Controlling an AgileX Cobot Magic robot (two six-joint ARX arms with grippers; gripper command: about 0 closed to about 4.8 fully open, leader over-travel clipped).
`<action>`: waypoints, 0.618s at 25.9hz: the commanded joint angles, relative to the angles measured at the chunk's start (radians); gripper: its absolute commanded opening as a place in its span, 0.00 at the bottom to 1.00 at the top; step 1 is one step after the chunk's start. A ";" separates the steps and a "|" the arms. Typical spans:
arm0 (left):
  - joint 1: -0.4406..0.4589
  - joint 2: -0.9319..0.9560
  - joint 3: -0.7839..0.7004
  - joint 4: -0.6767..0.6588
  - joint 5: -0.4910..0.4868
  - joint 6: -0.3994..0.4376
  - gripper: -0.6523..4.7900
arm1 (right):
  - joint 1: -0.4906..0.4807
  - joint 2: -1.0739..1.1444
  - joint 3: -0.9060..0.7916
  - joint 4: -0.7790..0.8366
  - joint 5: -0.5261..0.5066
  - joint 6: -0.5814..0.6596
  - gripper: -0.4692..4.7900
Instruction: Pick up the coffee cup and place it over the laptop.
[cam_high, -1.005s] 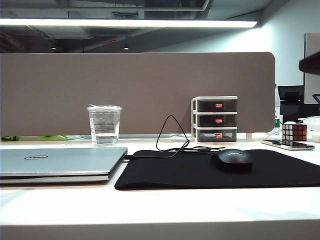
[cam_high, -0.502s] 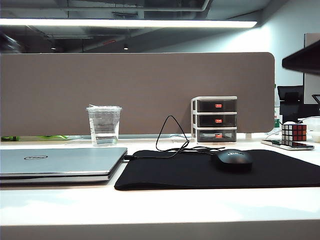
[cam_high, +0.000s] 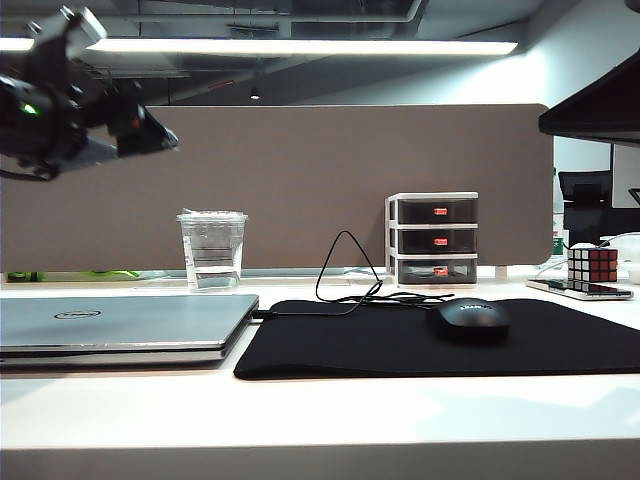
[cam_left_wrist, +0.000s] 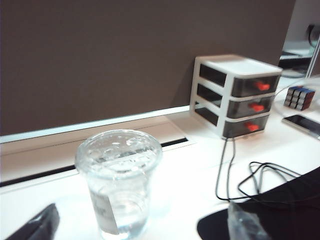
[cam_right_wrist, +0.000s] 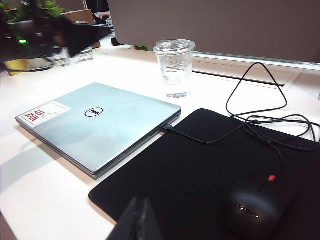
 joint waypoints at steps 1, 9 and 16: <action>0.003 0.083 0.083 0.013 0.053 0.021 0.94 | -0.003 0.000 0.005 0.017 -0.001 -0.003 0.08; 0.004 0.275 0.258 0.005 0.117 0.023 0.94 | -0.003 0.000 0.005 0.016 -0.002 -0.003 0.08; 0.040 0.330 0.283 0.009 0.077 0.030 1.00 | -0.003 0.000 0.005 0.010 -0.001 -0.003 0.08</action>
